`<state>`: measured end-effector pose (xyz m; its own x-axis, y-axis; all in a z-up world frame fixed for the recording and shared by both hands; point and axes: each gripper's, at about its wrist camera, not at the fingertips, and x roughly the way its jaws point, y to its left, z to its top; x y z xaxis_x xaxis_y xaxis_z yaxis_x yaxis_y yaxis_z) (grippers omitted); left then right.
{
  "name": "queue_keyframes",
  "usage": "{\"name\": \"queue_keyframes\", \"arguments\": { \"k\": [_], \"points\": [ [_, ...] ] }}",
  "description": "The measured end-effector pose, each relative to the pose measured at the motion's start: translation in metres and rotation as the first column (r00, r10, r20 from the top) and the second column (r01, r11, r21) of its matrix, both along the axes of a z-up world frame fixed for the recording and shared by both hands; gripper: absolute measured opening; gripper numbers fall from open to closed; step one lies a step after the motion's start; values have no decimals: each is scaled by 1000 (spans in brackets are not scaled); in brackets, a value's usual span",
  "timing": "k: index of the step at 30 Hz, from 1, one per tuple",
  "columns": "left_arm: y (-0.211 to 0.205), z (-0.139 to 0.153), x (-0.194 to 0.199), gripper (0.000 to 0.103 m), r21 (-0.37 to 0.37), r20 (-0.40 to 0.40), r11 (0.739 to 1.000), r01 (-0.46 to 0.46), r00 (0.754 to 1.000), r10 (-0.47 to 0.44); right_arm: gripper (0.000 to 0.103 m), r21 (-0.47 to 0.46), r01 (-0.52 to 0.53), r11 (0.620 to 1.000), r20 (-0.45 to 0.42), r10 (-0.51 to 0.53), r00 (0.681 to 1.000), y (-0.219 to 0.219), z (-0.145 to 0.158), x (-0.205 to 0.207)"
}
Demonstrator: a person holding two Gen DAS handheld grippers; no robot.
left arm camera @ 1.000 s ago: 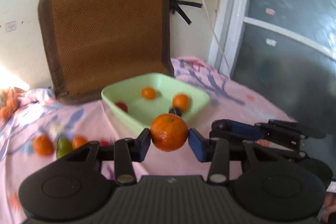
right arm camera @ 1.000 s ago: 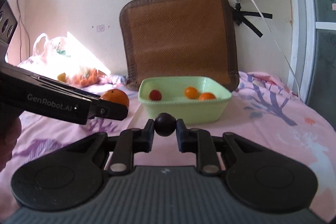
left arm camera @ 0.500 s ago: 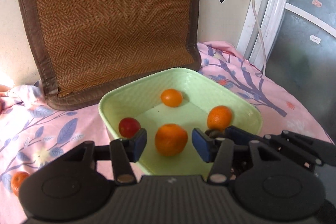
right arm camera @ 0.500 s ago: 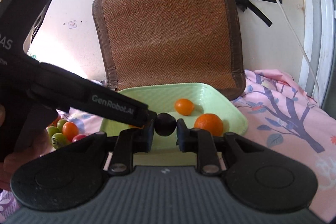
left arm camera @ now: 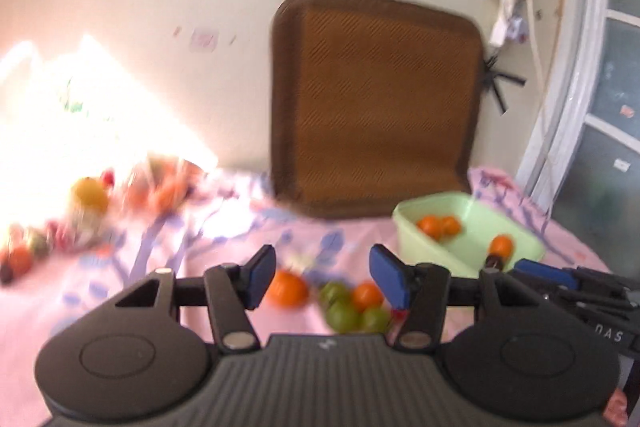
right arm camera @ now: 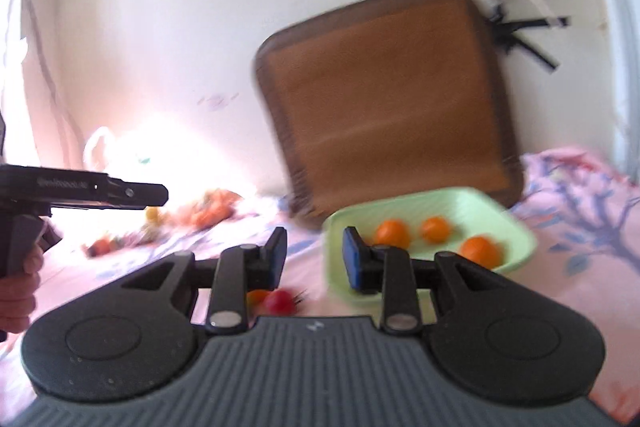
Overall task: Organize fruits
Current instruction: 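Grasp a green tomato with the left tool while the right tool grasps another green tomato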
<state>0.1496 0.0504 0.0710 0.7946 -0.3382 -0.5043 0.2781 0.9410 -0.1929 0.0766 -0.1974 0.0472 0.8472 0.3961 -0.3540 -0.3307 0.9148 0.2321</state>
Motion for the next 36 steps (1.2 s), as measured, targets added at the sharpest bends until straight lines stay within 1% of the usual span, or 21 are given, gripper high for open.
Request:
{"name": "queue_keyframes", "arguments": {
  "k": [2, 4, 6, 7, 8, 9, 12, 13, 15, 16, 18, 19, 22, 25, 26, 27, 29, 31, 34, 36],
  "points": [
    [8, -16, 7, 53, -23, -56, 1000, -19, 998, 18, 33, -38, -38, 999, -48, 36, 998, 22, -10, 7],
    [16, -28, 19, 53, -58, -98, 998, -33, 995, 27, 33, -56, -87, 995, -93, 82, 992, 39, -17, 15],
    [22, -35, 33, 53, -97, -136, 994, -50, 990, 36, 33, -97, -116, 989, -115, 104, 988, 56, -22, 22],
    [23, -36, 36, 52, -106, -143, 993, -48, 989, 32, 33, -128, -126, 984, -119, 111, 987, 67, -24, 24],
    [19, -37, 36, 52, -106, -134, 994, -27, 991, 12, 33, -159, -132, 978, -123, 113, 986, 74, -26, 27],
    [13, -36, 36, 52, -88, -119, 996, 9, 993, -19, 33, -181, -134, 974, -127, 112, 986, 78, -28, 30],
    [-10, -39, 32, 52, -2, -91, 996, 84, 992, -84, 33, -210, -155, 965, -155, 123, 980, 85, -34, 45],
    [-14, -41, 34, 52, 2, -96, 996, 95, 991, -94, 33, -216, -161, 963, -164, 127, 978, 87, -36, 48],
    [-17, -45, 38, 52, -18, -115, 995, 98, 988, -99, 33, -239, -172, 956, -172, 132, 976, 91, -39, 53],
    [-18, -47, 39, 52, -26, -121, 995, 95, 988, -97, 33, -245, -183, 952, -191, 138, 972, 94, -40, 54],
    [-19, -50, 39, 52, -31, -125, 995, 91, 988, -95, 33, -240, -193, 951, -206, 144, 968, 94, -41, 56],
    [-20, -51, 40, 52, -30, -127, 995, 92, 987, -95, 27, -237, -188, 953, -200, 141, 970, 92, -41, 54],
    [-26, -53, 38, 52, -9, -126, 995, 95, 987, -95, 27, -210, -150, 966, -186, 111, 976, 80, -38, 44],
    [-36, -56, 36, 51, 22, -119, 994, 110, 987, -107, 26, -165, -122, 979, -174, 93, 980, 62, -34, 23],
    [-41, -57, 36, 50, 37, -122, 992, 117, 986, -112, 25, -157, -110, 982, -171, 82, 982, 55, -33, 15],
    [-45, -59, 36, 46, 47, -126, 992, 119, 986, -113, 23, -153, -99, 983, -165, 74, 984, 51, -32, 8],
    [-51, -66, 36, 29, 76, -135, 991, 109, 986, -98, 22, -152, -82, 985, -160, 58, 985, 43, -32, -5],
    [-50, -69, 34, 29, 62, -133, 994, 93, 987, -84, 22, -177, -76, 981, -158, 48, 986, 41, -33, -13],
    [-44, -65, 21, 28, 28, -151, 996, 83, 985, -78, 25, -223, -73, 972, -155, 39, 987, 44, -37, -14],
    [-40, -61, 6, 28, 20, -141, 995, 93, 986, -90, 31, -220, -81, 972, -159, 46, 986, 45, -38, -11]
  ]
}}
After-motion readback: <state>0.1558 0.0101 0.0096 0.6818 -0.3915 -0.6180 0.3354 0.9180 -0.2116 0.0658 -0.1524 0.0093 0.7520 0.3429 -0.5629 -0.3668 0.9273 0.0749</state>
